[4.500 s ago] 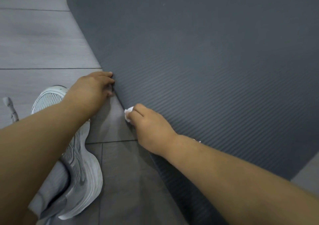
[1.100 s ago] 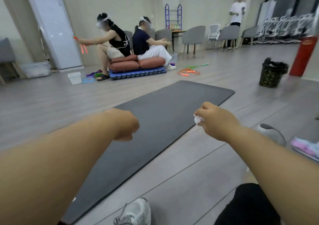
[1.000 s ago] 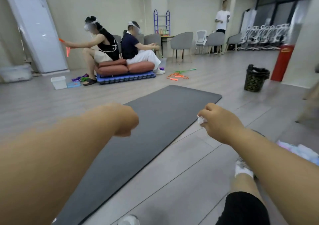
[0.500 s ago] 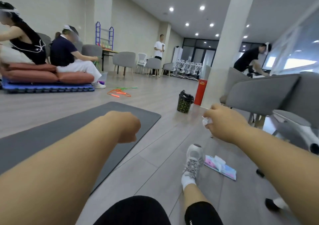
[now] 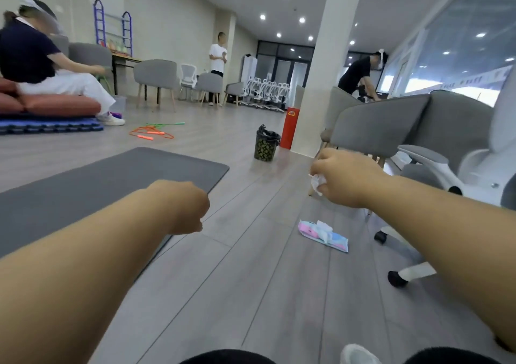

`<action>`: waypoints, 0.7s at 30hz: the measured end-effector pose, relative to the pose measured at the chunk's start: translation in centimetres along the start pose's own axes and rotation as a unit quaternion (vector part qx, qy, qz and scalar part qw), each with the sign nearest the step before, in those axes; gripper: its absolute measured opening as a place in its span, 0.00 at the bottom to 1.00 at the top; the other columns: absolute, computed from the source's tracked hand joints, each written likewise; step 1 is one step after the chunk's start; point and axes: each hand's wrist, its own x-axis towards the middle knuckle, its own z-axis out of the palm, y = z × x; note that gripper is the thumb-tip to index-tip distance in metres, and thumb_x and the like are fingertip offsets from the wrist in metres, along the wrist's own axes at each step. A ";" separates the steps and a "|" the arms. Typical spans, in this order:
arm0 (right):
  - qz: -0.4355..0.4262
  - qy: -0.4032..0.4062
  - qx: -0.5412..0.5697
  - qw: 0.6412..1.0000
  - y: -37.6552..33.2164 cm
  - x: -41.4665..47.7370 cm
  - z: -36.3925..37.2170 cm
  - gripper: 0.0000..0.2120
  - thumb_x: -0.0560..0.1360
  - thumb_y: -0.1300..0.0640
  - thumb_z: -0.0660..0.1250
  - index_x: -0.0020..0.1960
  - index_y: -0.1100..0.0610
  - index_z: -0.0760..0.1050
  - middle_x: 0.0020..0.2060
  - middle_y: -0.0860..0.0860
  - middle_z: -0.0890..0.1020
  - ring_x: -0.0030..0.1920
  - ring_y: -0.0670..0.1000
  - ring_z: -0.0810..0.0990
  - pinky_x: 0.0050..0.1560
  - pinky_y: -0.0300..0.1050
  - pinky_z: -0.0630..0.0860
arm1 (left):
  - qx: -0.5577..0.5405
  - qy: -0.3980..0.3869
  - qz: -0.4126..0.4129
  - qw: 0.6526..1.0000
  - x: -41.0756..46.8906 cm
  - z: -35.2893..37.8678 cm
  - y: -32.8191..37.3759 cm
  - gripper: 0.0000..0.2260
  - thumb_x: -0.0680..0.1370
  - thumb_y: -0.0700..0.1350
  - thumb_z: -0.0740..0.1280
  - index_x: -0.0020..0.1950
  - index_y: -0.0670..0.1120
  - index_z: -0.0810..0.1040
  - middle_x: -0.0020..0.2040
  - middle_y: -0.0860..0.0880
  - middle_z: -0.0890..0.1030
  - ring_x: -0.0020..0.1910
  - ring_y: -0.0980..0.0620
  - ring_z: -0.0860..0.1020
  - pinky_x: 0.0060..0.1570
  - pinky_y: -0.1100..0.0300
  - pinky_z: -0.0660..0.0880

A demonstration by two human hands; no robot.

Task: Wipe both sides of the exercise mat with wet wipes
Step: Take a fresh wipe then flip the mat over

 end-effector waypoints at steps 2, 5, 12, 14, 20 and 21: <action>-0.003 -0.014 0.007 1.000 0.6 0.1 1.8 0.15 0.76 0.51 0.61 0.63 0.48 0.72 0.60 0.49 0.72 0.57 0.54 0.73 0.50 0.49 0.75 | 0.010 -0.022 0.003 1.000 0.8 0.6 1.1 0.15 0.79 0.55 0.60 0.62 0.52 0.74 0.60 0.50 0.74 0.57 0.47 0.75 0.54 0.54 0.73; -0.008 -0.042 0.021 0.999 1.6 0.8 5.6 0.16 0.77 0.51 0.61 0.64 0.49 0.71 0.59 0.49 0.72 0.57 0.54 0.73 0.46 0.46 0.73 | 0.007 -0.040 0.018 0.999 3.1 1.8 3.1 0.15 0.78 0.57 0.61 0.61 0.52 0.75 0.60 0.51 0.75 0.57 0.48 0.75 0.55 0.54 0.73; -0.033 -0.156 0.051 0.986 1.7 7.2 18.7 0.15 0.76 0.52 0.59 0.61 0.54 0.74 0.58 0.55 0.73 0.57 0.59 0.73 0.51 0.48 0.73 | 0.010 -0.131 0.050 0.990 13.5 8.1 6.6 0.16 0.78 0.57 0.60 0.61 0.51 0.75 0.59 0.53 0.76 0.58 0.49 0.74 0.57 0.55 0.72; -0.026 -0.182 0.088 0.979 1.4 8.7 23.2 0.15 0.78 0.52 0.57 0.62 0.54 0.74 0.60 0.54 0.72 0.59 0.59 0.72 0.52 0.48 0.70 | 0.014 -0.150 0.062 0.987 17.1 10.2 7.0 0.16 0.78 0.57 0.60 0.61 0.52 0.75 0.58 0.53 0.76 0.58 0.50 0.74 0.57 0.54 0.73; -0.027 -0.308 0.121 0.943 1.6 9.9 35.6 0.14 0.77 0.53 0.59 0.61 0.55 0.73 0.59 0.54 0.73 0.59 0.57 0.73 0.50 0.44 0.67 | 0.006 -0.210 0.094 0.973 26.2 15.8 8.5 0.16 0.78 0.57 0.60 0.65 0.55 0.71 0.62 0.54 0.73 0.60 0.50 0.74 0.55 0.58 0.71; -0.013 -0.344 0.130 0.930 2.0 9.7 37.1 0.15 0.77 0.52 0.60 0.61 0.55 0.73 0.59 0.55 0.73 0.59 0.57 0.73 0.50 0.44 0.67 | 0.006 -0.225 0.099 0.969 27.4 16.5 9.0 0.16 0.78 0.58 0.60 0.65 0.56 0.71 0.62 0.55 0.73 0.60 0.51 0.74 0.54 0.58 0.70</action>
